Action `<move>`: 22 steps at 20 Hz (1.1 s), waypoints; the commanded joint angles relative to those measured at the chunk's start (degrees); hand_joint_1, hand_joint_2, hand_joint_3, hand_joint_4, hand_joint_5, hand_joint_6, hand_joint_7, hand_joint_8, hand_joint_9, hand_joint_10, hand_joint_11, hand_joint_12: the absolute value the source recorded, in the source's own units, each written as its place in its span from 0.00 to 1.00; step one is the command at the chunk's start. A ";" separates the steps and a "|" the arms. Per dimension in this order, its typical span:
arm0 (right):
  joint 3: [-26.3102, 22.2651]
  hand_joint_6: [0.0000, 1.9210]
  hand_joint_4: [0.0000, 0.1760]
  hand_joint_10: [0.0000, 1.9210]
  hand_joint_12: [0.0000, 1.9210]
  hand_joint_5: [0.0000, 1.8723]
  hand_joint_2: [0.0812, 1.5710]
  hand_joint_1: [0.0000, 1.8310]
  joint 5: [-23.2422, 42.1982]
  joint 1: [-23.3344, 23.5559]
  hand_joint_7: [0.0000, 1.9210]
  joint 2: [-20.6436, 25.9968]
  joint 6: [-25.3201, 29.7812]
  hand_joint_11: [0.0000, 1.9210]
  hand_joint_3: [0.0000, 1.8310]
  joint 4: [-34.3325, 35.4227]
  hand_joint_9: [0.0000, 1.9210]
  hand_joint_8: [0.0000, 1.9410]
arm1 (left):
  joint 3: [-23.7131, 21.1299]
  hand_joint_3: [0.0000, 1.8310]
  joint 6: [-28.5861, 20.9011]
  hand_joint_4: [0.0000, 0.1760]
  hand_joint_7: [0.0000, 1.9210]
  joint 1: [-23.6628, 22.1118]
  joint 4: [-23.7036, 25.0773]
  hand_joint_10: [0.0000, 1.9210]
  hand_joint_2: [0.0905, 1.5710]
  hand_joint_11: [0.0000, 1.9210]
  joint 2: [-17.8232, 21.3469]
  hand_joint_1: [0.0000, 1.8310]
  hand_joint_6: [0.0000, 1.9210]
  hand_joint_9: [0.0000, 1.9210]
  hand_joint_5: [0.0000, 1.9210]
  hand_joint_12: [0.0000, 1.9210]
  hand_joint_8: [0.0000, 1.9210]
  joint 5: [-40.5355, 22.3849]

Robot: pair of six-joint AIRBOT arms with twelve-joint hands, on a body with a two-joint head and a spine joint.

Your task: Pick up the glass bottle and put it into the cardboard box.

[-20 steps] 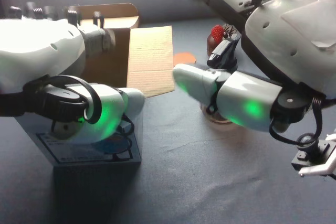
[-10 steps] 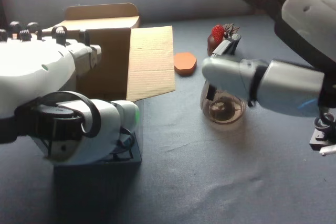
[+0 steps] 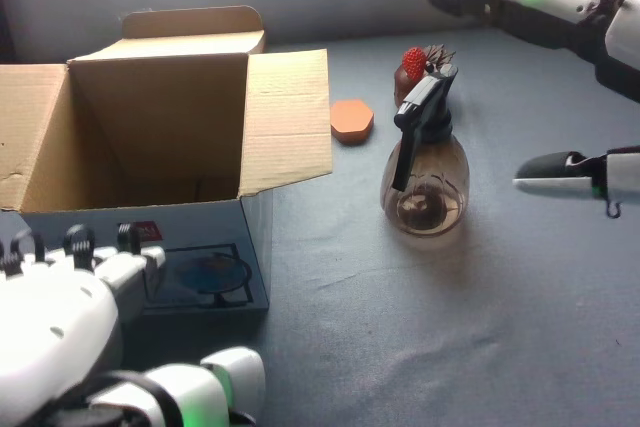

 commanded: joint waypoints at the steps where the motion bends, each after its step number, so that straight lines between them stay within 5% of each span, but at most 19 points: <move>1: 0.76 0.01 0.00 0.00 0.00 0.00 0.63 0.62 2.43 1.22 0.02 0.11 1.62 0.00 0.00 0.41 0.00 0.00 | -0.36 0.00 -1.17 0.15 0.02 0.26 5.01 0.00 0.79 0.00 0.29 0.03 0.00 0.00 0.04 0.00 0.00 -0.10; 11: 8.80 0.01 0.00 0.00 0.00 0.01 0.63 0.62 -6.71 3.47 0.01 -5.42 10.84 0.00 0.00 -2.15 0.00 0.00 | -1.48 0.01 -15.32 0.13 0.02 21.99 19.62 0.00 0.81 0.00 -1.83 0.00 0.00 0.00 0.04 0.00 0.00 7.03; 15: 9.66 0.01 0.00 0.00 0.00 0.01 0.63 0.62 -7.58 4.00 0.01 -7.90 9.28 0.00 0.00 -2.13 0.00 0.00 | -0.13 0.01 -22.21 0.11 0.02 30.83 27.76 0.00 0.82 0.00 -7.53 0.00 0.00 0.00 0.03 0.00 0.00 6.71; 19: 10.39 0.01 0.00 0.00 0.00 0.01 0.63 0.62 -10.81 5.29 0.01 -9.90 3.32 0.00 0.00 2.85 0.00 0.00 | 1.11 0.01 -30.33 0.11 0.02 39.39 35.80 0.00 0.82 0.00 -17.11 0.00 0.00 0.00 0.03 0.00 0.00 -2.14; 22: 11.44 0.02 0.00 0.00 0.00 0.02 0.63 0.62 -11.20 5.40 0.01 -11.71 0.45 0.00 0.00 5.59 0.00 0.00 | 1.98 0.01 -31.92 0.11 0.02 43.76 38.66 0.00 0.81 0.00 -21.46 0.00 0.00 0.00 0.03 0.00 0.00 -4.60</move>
